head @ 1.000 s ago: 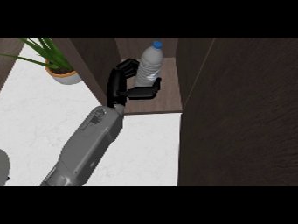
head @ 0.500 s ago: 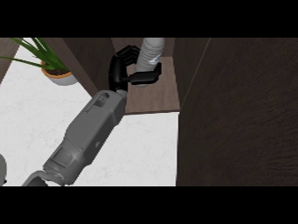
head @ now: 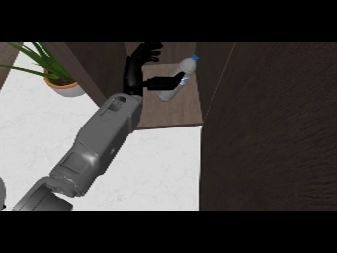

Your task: Pick up the bottled water, place it into the cabinet and close the cabinet

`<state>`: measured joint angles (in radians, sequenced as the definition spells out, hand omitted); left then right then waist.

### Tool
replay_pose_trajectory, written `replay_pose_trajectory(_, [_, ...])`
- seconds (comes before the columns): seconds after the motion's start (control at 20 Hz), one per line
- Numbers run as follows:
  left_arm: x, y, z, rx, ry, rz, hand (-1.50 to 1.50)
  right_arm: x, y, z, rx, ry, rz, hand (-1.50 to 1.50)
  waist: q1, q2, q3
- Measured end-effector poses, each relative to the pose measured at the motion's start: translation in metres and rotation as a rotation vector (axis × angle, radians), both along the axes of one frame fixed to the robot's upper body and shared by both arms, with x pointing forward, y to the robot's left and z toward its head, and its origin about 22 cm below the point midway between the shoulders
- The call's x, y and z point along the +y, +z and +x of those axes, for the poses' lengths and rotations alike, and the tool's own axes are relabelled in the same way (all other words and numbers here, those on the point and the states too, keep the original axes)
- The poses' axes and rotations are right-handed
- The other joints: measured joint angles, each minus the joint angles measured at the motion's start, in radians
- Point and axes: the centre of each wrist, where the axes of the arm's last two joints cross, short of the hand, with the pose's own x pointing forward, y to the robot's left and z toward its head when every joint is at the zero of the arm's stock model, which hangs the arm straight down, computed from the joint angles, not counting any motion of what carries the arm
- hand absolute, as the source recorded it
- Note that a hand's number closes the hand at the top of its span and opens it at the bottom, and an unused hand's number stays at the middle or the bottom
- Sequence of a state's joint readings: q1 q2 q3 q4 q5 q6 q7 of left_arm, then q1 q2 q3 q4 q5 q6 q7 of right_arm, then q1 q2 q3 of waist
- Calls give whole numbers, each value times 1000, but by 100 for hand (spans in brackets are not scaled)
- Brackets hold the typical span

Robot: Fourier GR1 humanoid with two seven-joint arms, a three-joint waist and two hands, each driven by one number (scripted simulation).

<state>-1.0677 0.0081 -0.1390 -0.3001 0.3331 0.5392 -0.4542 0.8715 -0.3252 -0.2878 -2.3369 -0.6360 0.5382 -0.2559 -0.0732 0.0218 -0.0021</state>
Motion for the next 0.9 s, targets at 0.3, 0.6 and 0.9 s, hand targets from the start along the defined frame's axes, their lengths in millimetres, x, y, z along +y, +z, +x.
replay_pose_trajectory(0.3, [-4,9,7,15,17,36,-150,-1,1,3,-5,8,4,-150,-6,3,0])
replay_pose_trajectory(0.6, [-5,13,9,-22,-15,34,-150,-2,1,4,-11,25,6,-150,-6,4,0])
replay_pose_trajectory(0.9, [-11,25,12,-122,-87,-49,-150,-1,1,8,-21,16,11,-150,-1,1,0])
